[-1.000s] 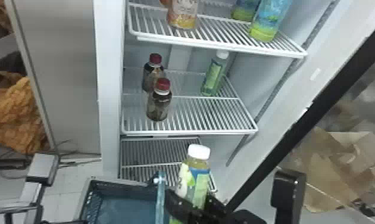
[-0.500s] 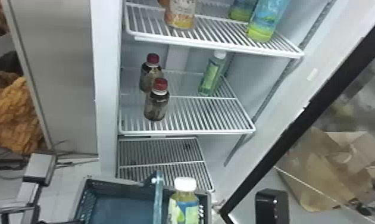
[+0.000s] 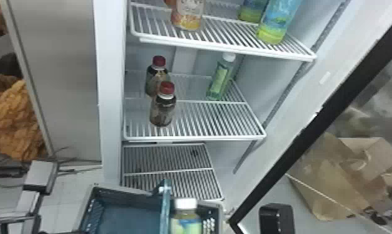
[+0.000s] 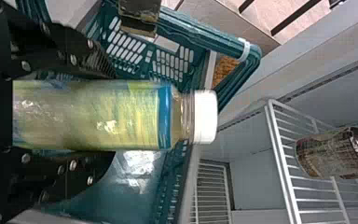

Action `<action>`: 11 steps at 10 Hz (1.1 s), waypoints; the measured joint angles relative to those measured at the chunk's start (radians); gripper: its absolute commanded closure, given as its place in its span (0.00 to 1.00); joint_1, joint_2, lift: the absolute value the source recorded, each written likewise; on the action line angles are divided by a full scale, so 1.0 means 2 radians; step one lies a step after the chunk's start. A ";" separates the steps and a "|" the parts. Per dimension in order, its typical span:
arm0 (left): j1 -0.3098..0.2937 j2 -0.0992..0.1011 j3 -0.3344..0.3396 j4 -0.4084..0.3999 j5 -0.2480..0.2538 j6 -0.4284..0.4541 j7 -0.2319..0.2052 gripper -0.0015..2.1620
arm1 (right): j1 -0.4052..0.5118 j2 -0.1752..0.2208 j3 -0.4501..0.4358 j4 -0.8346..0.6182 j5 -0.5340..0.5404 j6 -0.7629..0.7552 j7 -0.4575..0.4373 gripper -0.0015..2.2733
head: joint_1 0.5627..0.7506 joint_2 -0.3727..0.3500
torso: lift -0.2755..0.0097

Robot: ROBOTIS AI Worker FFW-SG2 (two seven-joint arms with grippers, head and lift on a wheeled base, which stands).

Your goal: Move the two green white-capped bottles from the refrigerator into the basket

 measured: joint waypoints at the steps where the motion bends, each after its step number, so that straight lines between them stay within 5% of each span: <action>1: 0.000 0.000 0.000 0.000 0.000 0.000 0.000 0.54 | -0.001 0.000 -0.001 0.002 0.001 0.000 0.000 0.20 | 0.70 0.03 | 0.04; 11: 0.003 0.000 0.003 0.000 0.002 0.000 0.000 0.54 | -0.006 0.011 -0.023 0.004 0.046 -0.084 -0.014 0.20 | 0.70 0.03 | 0.04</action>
